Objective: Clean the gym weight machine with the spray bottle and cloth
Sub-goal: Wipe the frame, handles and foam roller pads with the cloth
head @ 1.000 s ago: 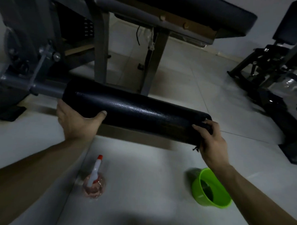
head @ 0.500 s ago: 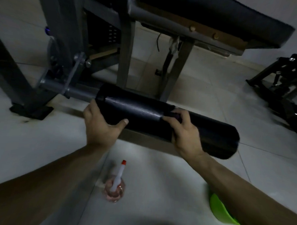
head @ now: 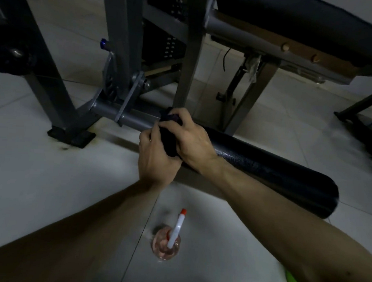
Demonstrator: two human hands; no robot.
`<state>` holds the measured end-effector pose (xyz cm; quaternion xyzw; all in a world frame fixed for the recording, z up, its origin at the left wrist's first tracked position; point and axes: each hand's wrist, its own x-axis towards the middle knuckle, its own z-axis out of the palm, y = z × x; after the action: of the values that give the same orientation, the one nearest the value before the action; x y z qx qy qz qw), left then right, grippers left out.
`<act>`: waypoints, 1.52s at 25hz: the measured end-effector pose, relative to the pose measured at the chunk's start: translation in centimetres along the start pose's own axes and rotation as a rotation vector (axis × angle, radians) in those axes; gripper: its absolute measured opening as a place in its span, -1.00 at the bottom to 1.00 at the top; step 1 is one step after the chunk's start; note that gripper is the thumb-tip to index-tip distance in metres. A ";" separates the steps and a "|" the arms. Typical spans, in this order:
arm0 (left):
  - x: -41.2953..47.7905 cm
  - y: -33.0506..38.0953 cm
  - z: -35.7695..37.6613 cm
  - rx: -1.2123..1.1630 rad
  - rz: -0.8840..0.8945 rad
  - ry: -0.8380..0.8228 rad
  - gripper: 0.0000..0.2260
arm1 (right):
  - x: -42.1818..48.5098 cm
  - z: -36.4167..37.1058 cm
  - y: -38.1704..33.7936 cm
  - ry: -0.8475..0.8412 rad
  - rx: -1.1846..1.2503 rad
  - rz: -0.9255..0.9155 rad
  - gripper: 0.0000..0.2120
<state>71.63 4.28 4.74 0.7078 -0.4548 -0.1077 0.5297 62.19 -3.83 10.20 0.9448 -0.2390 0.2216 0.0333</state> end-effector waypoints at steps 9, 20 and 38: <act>-2.8 1.6 2.4 -0.148 -0.205 0.084 0.03 | -21.5 -8.1 9.7 0.109 -0.208 0.258 -0.54; -2.7 -0.3 2.1 -0.012 -0.131 0.019 0.07 | -32.1 -12.0 12.8 0.229 -0.187 0.654 -0.49; -0.1 -0.4 0.1 0.036 -0.073 0.064 -0.39 | 2.3 1.5 -2.1 0.030 0.052 -0.088 -0.73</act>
<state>71.76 4.34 4.31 0.7364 -0.4132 -0.0960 0.5270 65.60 -3.27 9.97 0.9515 -0.1910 0.2402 0.0223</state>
